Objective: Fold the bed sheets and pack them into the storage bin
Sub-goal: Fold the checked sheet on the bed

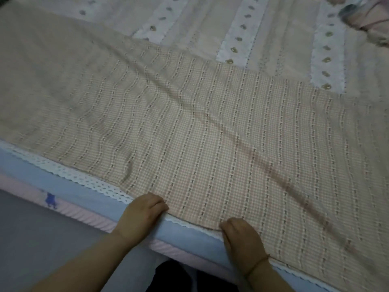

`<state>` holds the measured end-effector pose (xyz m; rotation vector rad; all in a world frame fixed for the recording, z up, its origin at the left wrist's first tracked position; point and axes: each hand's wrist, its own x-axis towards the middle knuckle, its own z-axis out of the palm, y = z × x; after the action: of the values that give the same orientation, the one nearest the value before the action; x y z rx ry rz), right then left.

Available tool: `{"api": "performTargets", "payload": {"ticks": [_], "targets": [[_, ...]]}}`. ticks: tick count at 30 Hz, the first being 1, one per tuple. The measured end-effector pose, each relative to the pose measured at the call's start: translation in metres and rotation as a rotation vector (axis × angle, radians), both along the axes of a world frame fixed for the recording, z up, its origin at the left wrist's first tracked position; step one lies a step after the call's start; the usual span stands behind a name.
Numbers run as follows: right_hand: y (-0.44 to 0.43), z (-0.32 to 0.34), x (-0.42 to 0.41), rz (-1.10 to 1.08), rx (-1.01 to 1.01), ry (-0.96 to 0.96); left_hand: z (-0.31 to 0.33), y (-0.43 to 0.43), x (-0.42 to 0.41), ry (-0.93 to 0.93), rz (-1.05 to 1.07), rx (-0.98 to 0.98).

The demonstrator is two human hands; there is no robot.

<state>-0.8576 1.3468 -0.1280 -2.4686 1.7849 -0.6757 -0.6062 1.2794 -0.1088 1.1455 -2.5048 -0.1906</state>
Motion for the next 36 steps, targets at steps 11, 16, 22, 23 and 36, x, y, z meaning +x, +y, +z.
{"api": "performTargets", "payload": {"ticks": [11, 16, 22, 23, 36], "targets": [[-0.059, -0.004, 0.095, 0.045, 0.122, -0.006, -0.005, -0.034, 0.053, -0.046, 0.163, -0.053], [-0.087, 0.003, 0.161, 0.078, 0.109, -0.027, -0.001, -0.067, 0.114, -0.133, 0.343, -0.063], [-0.135, -0.002, 0.261, 0.038, 0.096, 0.025, -0.002, -0.121, 0.184, -0.17, 0.166, -0.008], [-0.141, -0.002, 0.274, 0.026, 0.124, 0.043, -0.004, -0.125, 0.192, -0.16, 0.111, -0.006], [-0.169, 0.014, 0.359, 0.01, 0.341, 0.0, -0.004, -0.189, 0.364, -0.013, -0.025, 0.036]]}}
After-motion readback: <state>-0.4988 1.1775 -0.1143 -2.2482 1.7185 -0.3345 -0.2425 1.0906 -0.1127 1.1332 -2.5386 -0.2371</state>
